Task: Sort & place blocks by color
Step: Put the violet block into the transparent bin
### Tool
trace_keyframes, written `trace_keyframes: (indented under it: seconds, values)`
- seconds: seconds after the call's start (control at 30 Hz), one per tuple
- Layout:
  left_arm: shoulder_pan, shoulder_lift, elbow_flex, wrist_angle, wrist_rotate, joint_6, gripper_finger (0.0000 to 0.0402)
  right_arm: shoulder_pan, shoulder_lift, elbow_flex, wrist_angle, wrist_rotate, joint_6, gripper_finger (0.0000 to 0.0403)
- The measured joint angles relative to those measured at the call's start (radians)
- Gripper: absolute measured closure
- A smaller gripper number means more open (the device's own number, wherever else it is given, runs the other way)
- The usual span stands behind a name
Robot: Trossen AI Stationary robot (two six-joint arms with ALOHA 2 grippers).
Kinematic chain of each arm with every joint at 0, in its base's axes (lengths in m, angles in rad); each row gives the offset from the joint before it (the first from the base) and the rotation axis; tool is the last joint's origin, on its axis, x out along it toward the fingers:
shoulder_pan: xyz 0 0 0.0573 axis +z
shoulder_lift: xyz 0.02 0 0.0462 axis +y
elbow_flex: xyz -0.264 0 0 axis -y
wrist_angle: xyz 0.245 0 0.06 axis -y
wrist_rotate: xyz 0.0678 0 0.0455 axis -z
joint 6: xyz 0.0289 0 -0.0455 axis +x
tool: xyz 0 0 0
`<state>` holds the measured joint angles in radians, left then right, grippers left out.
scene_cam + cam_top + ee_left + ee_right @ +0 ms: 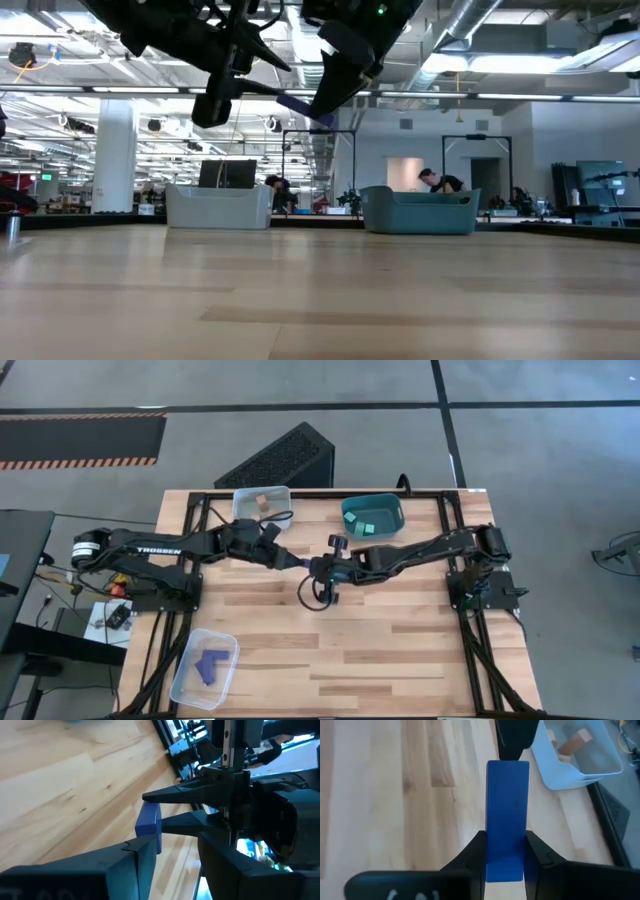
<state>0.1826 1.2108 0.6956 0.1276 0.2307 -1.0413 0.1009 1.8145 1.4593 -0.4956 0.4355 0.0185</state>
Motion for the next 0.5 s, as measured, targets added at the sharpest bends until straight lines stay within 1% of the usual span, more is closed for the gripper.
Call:
trace_keyframes:
  seconds: [0.2, 0.3, 0.43, 0.5]
  values:
    - [0.016, 0.0, 0.0, 0.003, -0.007, -0.003, 0.0276, -0.019, 0.0, 0.001, 0.006, 0.011, -0.038, 0.0326]
    - [0.02, 0.0, 0.0, 0.002, -0.003, -0.003, 0.0276, -0.021, 0.0, 0.002, 0.006, 0.013, -0.073, 0.0326]
    - [0.025, -0.001, 0.0, -0.017, -0.013, -0.022, 0.0275, -0.02, 0.0, 0.002, 0.01, 0.037, -0.076, 0.0326]
    - [0.029, 0.0, 0.002, -0.046, -0.035, -0.028, 0.0269, -0.016, -0.007, 0.002, 0.013, 0.039, -0.083, 0.0326]
